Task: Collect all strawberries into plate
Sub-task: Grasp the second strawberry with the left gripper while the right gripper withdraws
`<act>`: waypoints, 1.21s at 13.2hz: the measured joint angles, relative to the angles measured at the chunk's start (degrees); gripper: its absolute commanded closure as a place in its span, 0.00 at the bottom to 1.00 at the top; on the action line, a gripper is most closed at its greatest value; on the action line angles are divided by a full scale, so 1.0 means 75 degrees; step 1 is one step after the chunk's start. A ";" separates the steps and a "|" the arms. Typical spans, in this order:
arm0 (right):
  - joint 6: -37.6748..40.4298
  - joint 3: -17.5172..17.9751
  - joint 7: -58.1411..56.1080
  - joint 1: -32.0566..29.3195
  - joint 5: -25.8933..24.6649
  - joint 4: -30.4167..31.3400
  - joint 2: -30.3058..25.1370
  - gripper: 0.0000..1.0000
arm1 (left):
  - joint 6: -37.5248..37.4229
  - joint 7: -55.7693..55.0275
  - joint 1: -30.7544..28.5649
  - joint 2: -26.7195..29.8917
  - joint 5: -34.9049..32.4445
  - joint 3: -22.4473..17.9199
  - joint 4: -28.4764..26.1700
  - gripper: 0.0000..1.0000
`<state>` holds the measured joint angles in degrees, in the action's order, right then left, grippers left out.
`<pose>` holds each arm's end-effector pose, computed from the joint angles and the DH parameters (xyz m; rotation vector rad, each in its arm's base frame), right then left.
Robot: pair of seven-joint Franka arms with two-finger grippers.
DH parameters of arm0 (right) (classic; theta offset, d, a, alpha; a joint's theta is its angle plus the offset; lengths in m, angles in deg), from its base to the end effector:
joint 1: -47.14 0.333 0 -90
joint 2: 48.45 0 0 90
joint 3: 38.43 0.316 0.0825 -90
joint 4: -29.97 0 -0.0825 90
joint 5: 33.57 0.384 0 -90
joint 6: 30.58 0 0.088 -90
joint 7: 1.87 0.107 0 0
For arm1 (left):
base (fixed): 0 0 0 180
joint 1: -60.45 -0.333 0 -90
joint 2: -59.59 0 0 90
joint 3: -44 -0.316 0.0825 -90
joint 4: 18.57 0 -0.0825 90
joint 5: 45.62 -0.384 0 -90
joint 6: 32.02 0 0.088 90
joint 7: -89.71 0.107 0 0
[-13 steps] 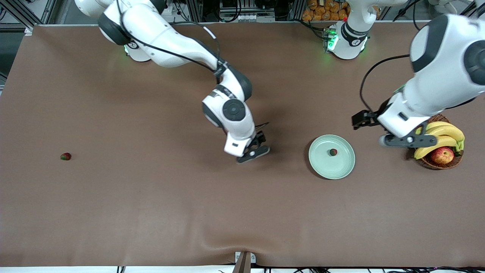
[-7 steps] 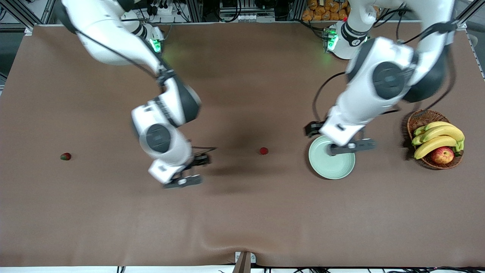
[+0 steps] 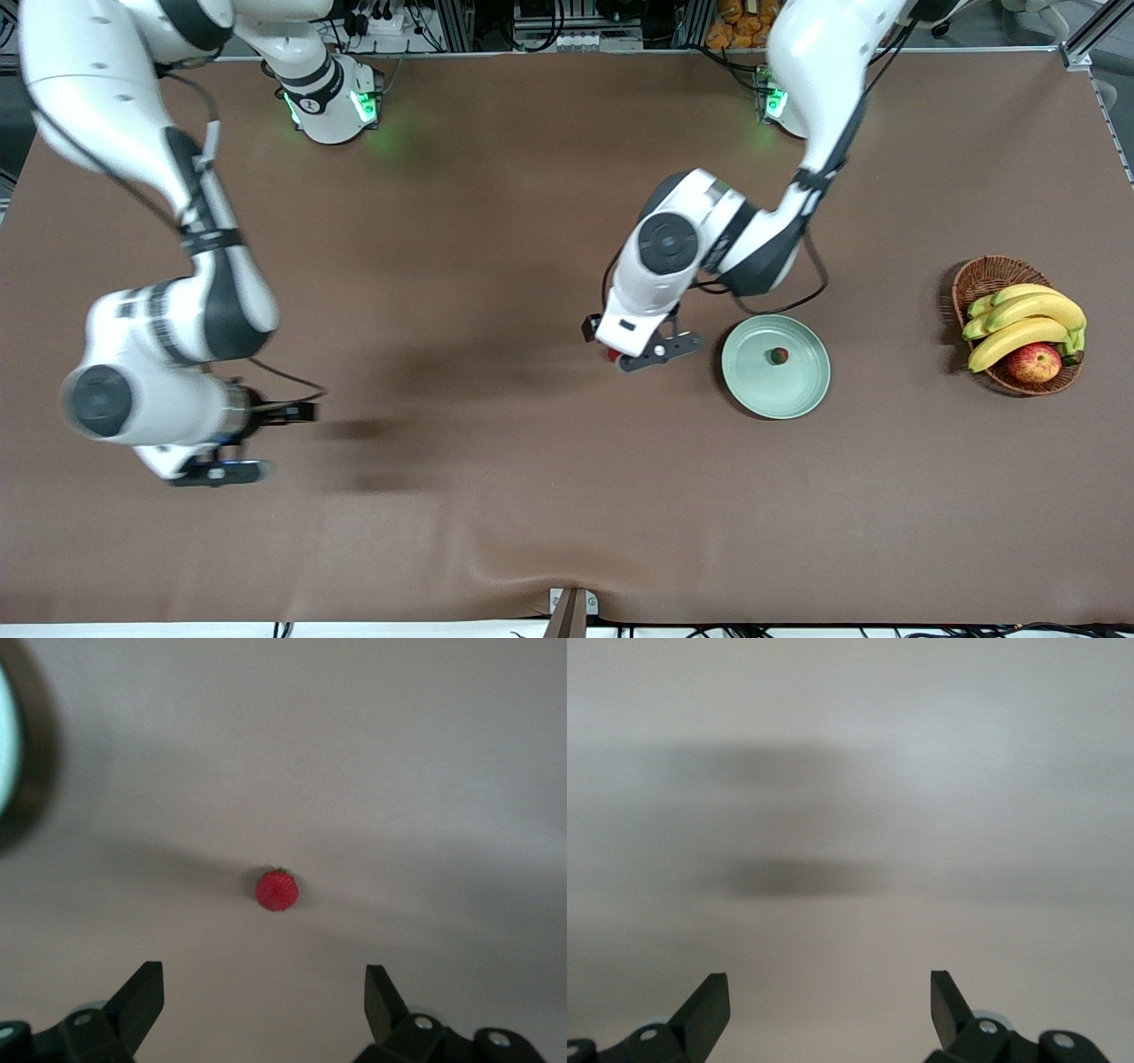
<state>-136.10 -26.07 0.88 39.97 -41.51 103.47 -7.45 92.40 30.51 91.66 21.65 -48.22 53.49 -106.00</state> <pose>0.7237 0.0186 0.3214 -3.1290 -0.0745 0.2217 0.5488 -0.4456 0.2729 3.0623 0.5117 -0.0840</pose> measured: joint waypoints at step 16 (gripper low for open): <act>-0.0689 -0.0080 -0.2011 -0.3239 -0.0871 0.1182 0.0758 0.00 | 0.0999 -0.0417 -0.0185 -0.1017 -0.0319 -0.0155 0.0196 1.00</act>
<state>-141.27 -26.67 -14.21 15.67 -48.04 112.34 -1.77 99.88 27.38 90.28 14.02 -50.61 52.33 -104.53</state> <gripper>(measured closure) 0.000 0.674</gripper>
